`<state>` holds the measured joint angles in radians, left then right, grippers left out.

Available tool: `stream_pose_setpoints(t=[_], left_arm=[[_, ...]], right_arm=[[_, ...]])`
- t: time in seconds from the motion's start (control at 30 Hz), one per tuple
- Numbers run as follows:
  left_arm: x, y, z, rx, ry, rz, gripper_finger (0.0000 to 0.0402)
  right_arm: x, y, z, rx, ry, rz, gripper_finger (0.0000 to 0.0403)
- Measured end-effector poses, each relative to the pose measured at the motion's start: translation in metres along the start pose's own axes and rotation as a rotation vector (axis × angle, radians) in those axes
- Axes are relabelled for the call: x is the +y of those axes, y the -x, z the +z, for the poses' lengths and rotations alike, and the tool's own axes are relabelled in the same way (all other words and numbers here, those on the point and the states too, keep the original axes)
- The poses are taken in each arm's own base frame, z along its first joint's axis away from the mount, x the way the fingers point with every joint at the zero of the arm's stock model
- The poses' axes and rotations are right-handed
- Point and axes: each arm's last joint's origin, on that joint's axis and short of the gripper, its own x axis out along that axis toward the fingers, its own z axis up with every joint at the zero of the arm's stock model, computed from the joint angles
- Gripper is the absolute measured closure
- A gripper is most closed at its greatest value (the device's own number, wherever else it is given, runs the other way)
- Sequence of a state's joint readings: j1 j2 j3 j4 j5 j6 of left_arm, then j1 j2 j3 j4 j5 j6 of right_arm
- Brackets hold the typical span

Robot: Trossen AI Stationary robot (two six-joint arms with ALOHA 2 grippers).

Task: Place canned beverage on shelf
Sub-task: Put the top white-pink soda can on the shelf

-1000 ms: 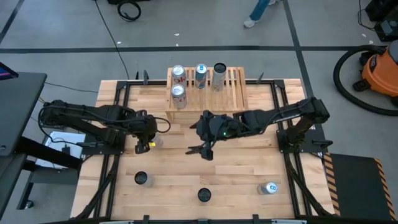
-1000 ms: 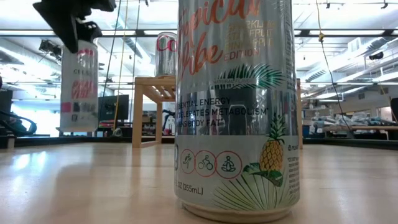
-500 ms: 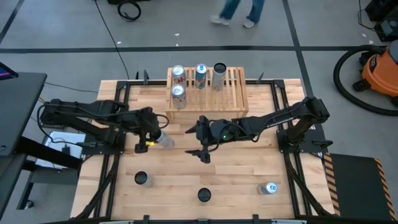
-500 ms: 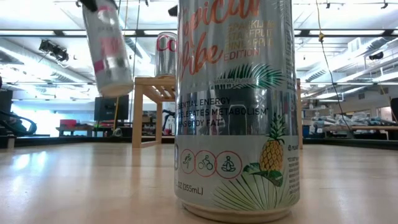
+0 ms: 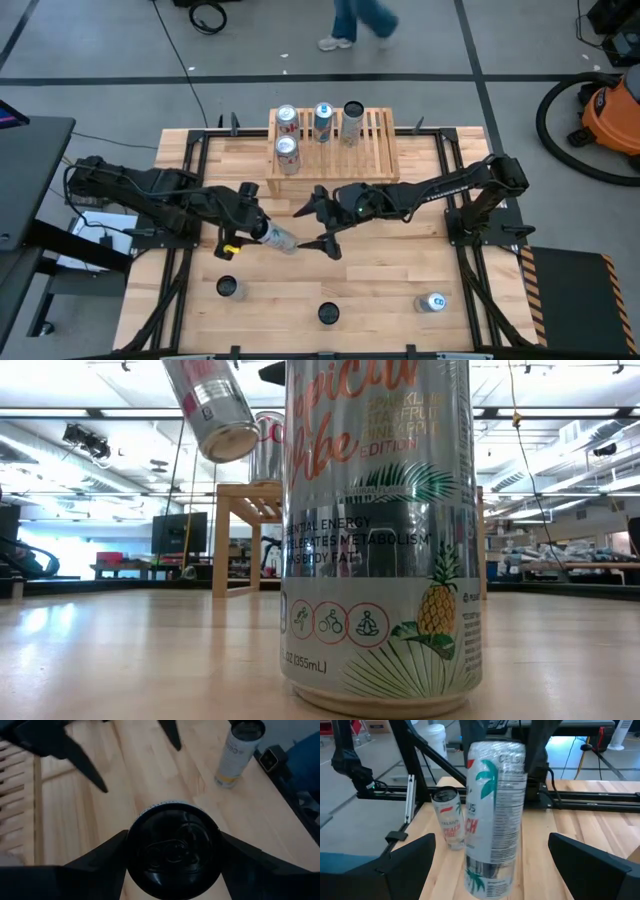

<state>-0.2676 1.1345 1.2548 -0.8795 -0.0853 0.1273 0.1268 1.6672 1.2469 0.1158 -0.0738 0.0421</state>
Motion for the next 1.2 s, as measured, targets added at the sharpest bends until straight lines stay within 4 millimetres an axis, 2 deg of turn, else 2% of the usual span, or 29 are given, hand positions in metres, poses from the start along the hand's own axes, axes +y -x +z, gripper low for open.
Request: stream_pose_setpoints(t=[0.23,0.7,1.03,1.2], left_arm=[[0.000,-0.012,0.006,-0.011,-0.046,0.001,0.0134],[0.000,-0.035,0.024,-0.107,-0.161,0.046,0.0134],[0.001,-0.036,0.033,-0.185,-0.209,0.094,0.0134],[0.001,-0.036,0.031,-0.168,-0.207,0.090,0.0133]], right_arm=[[-0.007,0.001,0.001,-0.005,-0.008,0.002,0.0005],[-0.005,0.001,-0.001,0.019,-0.054,0.117,0.0005],[-0.005,0.001,-0.002,0.037,-0.072,0.144,0.0005],[-0.005,0.001,-0.002,0.036,-0.062,0.146,0.0009]])
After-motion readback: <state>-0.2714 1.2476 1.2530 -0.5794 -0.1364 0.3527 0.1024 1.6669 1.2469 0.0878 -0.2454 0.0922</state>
